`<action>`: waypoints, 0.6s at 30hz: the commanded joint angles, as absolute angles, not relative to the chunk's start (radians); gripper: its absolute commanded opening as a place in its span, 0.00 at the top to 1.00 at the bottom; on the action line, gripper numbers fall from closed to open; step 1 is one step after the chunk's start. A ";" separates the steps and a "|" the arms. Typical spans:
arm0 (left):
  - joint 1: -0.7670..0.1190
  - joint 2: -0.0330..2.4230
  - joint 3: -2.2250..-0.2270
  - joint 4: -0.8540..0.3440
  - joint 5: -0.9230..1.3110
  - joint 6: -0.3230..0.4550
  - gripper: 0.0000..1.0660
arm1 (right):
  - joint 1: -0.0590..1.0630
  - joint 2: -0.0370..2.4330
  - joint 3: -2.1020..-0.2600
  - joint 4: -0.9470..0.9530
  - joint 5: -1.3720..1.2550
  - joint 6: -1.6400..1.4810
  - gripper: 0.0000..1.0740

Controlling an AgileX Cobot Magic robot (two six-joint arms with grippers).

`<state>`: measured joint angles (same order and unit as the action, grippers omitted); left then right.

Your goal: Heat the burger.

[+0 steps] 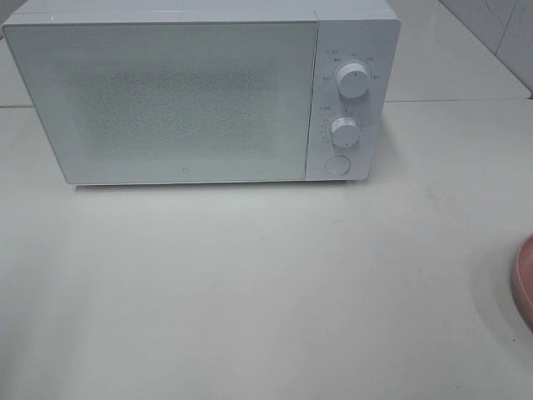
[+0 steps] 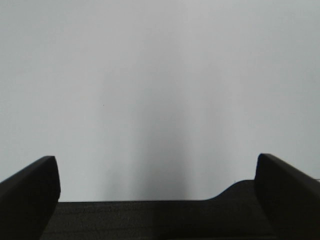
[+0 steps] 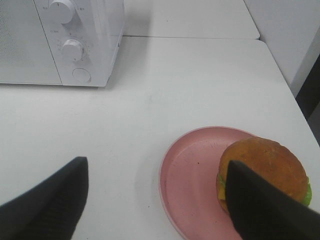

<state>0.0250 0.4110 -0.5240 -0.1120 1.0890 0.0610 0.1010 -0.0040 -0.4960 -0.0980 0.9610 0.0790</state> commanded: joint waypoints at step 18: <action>0.028 0.006 -0.520 -0.123 1.073 0.062 0.08 | 0.095 -0.029 -0.495 -0.096 0.961 0.072 0.33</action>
<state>0.0250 0.0180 -0.5240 -0.1160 1.0850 0.0610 0.1010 -0.0040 -0.4960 -0.0980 0.9610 0.0790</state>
